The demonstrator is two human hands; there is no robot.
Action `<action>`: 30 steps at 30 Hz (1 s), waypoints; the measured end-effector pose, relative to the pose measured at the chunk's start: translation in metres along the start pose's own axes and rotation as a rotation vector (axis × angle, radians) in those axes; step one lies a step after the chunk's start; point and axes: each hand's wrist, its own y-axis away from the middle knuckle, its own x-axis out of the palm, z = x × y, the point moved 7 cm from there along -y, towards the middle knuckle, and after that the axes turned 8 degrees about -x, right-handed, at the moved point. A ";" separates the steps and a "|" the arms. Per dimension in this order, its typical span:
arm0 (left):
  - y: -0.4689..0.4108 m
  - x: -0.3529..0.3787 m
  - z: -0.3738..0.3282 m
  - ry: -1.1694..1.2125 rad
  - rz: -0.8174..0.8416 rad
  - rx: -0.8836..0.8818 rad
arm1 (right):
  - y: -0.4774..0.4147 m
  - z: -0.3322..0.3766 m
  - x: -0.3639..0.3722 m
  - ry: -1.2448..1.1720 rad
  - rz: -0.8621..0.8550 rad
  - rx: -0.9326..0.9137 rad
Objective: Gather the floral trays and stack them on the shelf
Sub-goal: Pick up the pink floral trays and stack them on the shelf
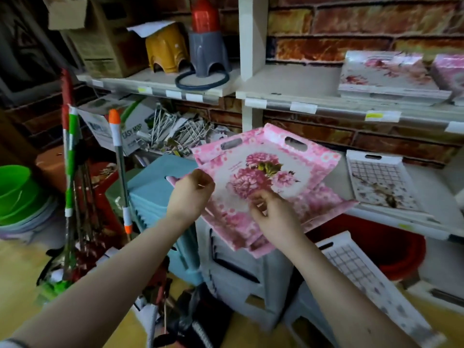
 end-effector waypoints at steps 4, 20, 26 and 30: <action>-0.011 -0.001 0.030 -0.140 0.077 0.021 | 0.006 0.012 0.027 0.063 0.000 0.043; -0.009 0.040 0.037 -0.553 0.429 0.576 | 0.024 0.042 0.054 0.202 0.286 0.008; 0.004 0.045 0.029 -0.695 0.487 0.732 | 0.020 0.046 0.048 0.244 0.266 -0.008; 0.008 0.045 0.023 -0.692 0.524 0.816 | 0.021 0.046 0.035 0.205 0.229 0.005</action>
